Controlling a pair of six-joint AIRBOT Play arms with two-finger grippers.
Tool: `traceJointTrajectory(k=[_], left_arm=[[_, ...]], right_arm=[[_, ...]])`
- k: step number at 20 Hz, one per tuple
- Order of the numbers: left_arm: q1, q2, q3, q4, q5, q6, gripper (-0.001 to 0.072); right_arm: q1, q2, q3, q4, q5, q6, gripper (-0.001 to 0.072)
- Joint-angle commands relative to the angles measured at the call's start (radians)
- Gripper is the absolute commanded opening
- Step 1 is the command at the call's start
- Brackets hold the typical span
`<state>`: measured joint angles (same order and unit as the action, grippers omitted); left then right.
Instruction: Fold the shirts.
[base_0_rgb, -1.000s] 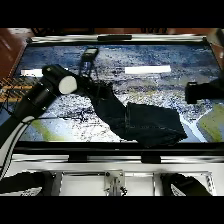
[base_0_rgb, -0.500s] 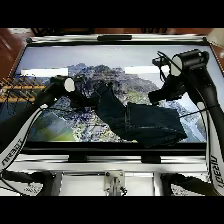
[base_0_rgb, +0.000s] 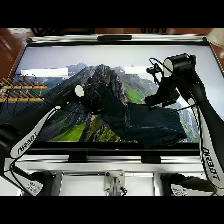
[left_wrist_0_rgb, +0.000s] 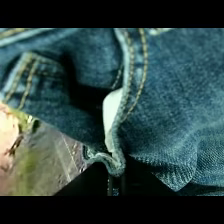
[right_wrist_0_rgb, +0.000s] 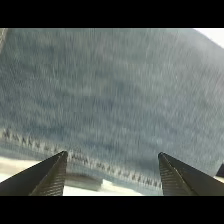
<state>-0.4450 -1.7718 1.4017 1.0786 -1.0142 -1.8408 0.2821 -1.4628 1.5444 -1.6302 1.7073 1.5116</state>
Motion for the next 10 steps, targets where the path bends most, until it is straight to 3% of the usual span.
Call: traceJointTrajectory(k=[1,3,8,10], left_arm=[[-0.002,0.003,0.0,-0.018,0.008,0.062,0.0052],[-0.002,0.016,0.0,-0.017,-0.019,0.12,0.0052],[-0.003,0.03,0.0,-0.017,-0.037,0.152,0.0052],[-0.003,0.03,0.0,-0.017,-0.045,0.154,0.0052]], right_arm=[[-0.06,0.037,-0.079,-0.089,0.019,0.003,0.0644],[-0.192,0.091,-0.211,-0.119,0.035,-0.002,0.0636],[-0.541,0.224,-0.478,0.2,-0.021,-0.06,0.0636],[-0.592,0.259,-0.521,0.187,-0.068,-0.075,0.0636]])
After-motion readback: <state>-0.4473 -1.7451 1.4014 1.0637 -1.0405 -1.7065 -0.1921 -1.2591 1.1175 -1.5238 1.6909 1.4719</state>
